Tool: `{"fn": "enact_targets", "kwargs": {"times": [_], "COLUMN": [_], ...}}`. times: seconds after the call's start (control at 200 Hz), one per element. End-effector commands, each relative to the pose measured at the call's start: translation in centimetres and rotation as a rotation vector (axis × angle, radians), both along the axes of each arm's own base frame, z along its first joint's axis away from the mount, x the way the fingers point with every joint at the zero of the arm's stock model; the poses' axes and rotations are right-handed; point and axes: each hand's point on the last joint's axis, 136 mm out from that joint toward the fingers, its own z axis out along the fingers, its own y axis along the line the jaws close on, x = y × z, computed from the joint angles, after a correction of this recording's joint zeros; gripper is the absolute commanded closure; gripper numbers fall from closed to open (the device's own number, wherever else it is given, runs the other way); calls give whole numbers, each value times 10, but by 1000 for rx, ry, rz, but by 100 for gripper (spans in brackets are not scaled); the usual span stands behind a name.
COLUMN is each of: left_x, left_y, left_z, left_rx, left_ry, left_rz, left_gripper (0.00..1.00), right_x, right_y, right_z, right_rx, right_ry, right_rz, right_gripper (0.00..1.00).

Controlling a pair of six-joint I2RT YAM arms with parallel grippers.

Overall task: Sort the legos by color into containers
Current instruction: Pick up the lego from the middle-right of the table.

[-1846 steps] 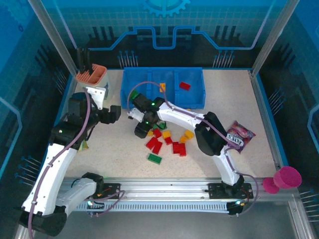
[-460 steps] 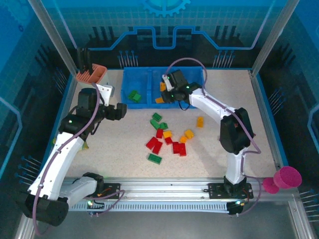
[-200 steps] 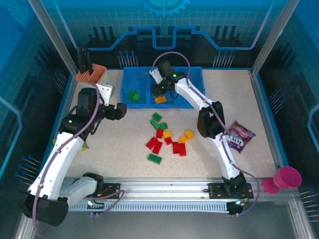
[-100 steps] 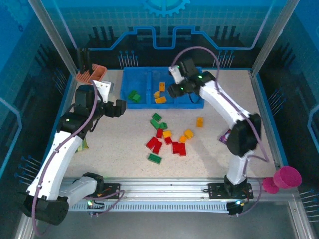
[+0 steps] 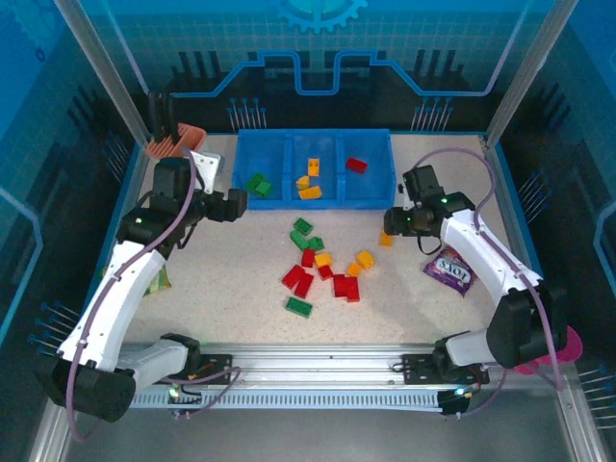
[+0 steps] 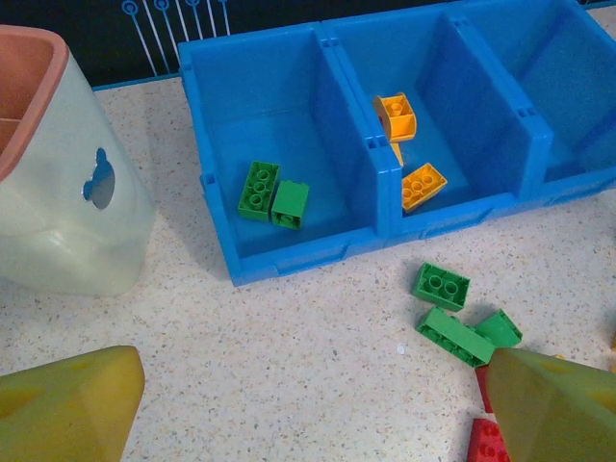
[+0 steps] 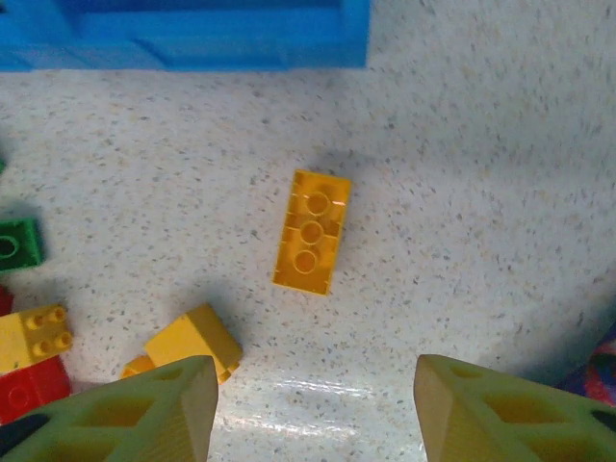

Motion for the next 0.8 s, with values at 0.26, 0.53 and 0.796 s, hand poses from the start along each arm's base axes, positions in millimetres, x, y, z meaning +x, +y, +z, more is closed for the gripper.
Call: {"fn": "enact_targets", "kwargs": {"times": [0.26, 0.53, 0.796], "left_x": [9, 11, 14], "left_y": [5, 7, 5], "left_z": [5, 2, -1], "left_rx": [7, 21, 24], "left_ry": [2, 10, 22], "left_rz": [28, 33, 26], "left_gripper": [8, 8, 7], "right_x": [27, 40, 49], "right_y": [10, 8, 5], "right_z": [-45, -76, -96], "right_rx": [197, 158, 113], "right_ry": [47, 99, 120], "right_rz": [-102, -113, -123], "right_gripper": [44, 44, 41]}}
